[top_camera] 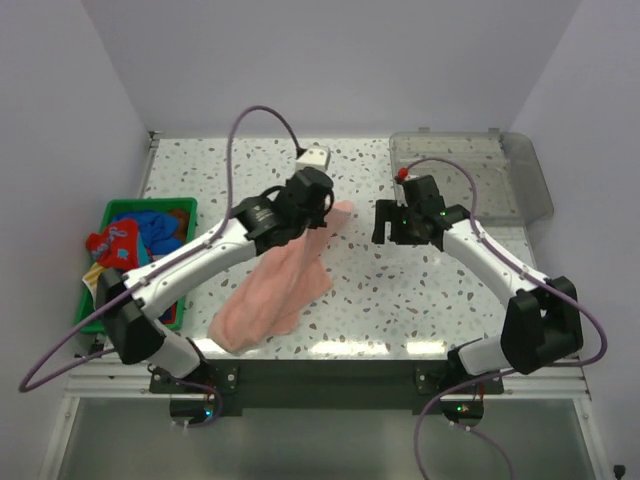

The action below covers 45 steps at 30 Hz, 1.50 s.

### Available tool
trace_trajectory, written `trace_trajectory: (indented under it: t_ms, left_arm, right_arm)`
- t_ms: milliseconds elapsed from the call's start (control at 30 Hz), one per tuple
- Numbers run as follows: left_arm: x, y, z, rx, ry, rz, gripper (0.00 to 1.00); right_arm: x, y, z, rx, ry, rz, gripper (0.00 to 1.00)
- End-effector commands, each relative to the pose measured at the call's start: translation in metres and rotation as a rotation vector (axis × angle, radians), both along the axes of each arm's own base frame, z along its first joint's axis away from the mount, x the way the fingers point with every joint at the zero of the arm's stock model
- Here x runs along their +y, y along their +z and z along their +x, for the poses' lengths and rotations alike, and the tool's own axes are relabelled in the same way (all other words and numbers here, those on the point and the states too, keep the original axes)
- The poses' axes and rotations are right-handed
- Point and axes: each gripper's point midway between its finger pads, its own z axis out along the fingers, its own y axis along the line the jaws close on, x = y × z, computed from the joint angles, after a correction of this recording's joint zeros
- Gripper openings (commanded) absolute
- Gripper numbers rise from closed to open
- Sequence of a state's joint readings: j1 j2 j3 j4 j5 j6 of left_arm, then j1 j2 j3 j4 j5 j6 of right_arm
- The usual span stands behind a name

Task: Fold and stack the towels
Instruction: Flatten out the crumpled towel

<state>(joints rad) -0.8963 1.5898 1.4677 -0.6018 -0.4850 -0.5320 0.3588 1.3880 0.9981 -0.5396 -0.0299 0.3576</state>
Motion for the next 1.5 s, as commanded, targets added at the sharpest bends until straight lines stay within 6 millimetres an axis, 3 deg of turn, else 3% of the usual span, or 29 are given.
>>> trace_trajectory:
  t_ms: [0,200,233,333,367,400,433,533,567,600,800,933,1000,1067,1100,1133,1167,1200,1333,1367,1400,1467]
  left_arm:
    - [0.048,0.011,-0.015,0.014,0.025,0.084,0.00]
    - [0.083,0.003,-0.058,0.077,0.013,0.050,0.00]
    - [0.089,-0.002,-0.066,0.086,0.002,0.041,0.00]
    - [0.088,-0.022,-0.086,0.145,-0.053,0.001,0.00]
    - [0.087,-0.022,-0.093,0.155,-0.071,-0.031,0.00]
    - [0.087,-0.026,-0.097,0.169,-0.068,-0.047,0.00]
    - [0.089,-0.035,-0.102,0.186,-0.070,-0.051,0.00]
    - [0.093,-0.053,-0.112,0.233,-0.052,-0.067,0.00]
    - [0.093,-0.056,-0.116,0.242,-0.057,-0.082,0.00]
    - [0.092,-0.060,-0.118,0.255,-0.045,-0.097,0.00]
    - [0.095,-0.100,-0.130,0.332,0.002,-0.125,0.00]
    - [0.097,-0.119,-0.133,0.356,0.017,-0.111,0.00]
    - [0.099,-0.122,-0.132,0.355,0.021,-0.097,0.00]
    - [0.100,-0.123,-0.130,0.352,0.024,-0.077,0.00]
    - [0.102,-0.123,-0.129,0.348,0.026,-0.064,0.00]
    - [0.103,-0.122,-0.128,0.345,0.027,-0.054,0.00]
    - [0.107,-0.121,-0.125,0.335,0.040,-0.042,0.00]
    - [0.110,-0.120,-0.124,0.331,0.040,-0.028,0.00]
    - [0.126,-0.117,-0.113,0.310,0.058,0.010,0.00]
    - [0.130,-0.117,-0.109,0.307,0.069,0.018,0.00]
    - [0.131,-0.116,-0.107,0.298,0.054,0.035,0.00]
    - [0.131,-0.118,-0.105,0.307,0.035,0.061,0.00]
  right_arm:
    - [0.035,0.030,0.035,-0.104,0.068,0.066,0.83]
    - [0.073,0.037,0.077,-0.136,0.084,0.097,0.75]
    - [0.078,0.026,0.082,-0.110,0.084,0.088,0.73]
    - [0.095,0.032,0.104,-0.133,0.082,0.113,0.69]
    - [0.098,0.020,0.110,-0.111,0.076,0.108,0.69]
    - [0.106,0.027,0.121,-0.136,0.076,0.122,0.69]
    - [0.111,0.008,0.126,-0.102,0.076,0.110,0.68]
    - [0.132,0.010,0.146,-0.121,0.094,0.108,0.68]
    - [0.139,-0.010,0.149,-0.092,0.101,0.093,0.68]
    - [0.151,-0.003,0.158,-0.118,0.114,0.107,0.68]
    - [0.195,-0.023,0.175,-0.170,0.237,0.056,0.68]
    - [0.208,-0.043,0.171,-0.166,0.314,0.009,0.66]
    - [0.203,-0.058,0.165,-0.135,0.311,-0.028,0.60]
    - [0.190,-0.063,0.160,-0.121,0.272,-0.071,0.43]
    - [0.177,-0.079,0.146,-0.078,0.256,-0.099,0.35]
    - [0.167,-0.061,0.145,-0.113,0.206,-0.106,0.22]
    - [0.151,-0.080,0.126,-0.066,0.190,-0.141,0.16]
    - [0.142,-0.077,0.120,-0.071,0.165,-0.150,0.09]
    - [0.097,-0.078,0.070,-0.011,0.011,-0.178,0.04]
    - [0.091,-0.062,0.060,-0.028,-0.014,-0.148,0.04]
    - [0.072,-0.082,0.033,0.036,-0.035,-0.181,0.04]
    - [0.054,-0.085,-0.001,0.073,-0.079,-0.160,0.05]
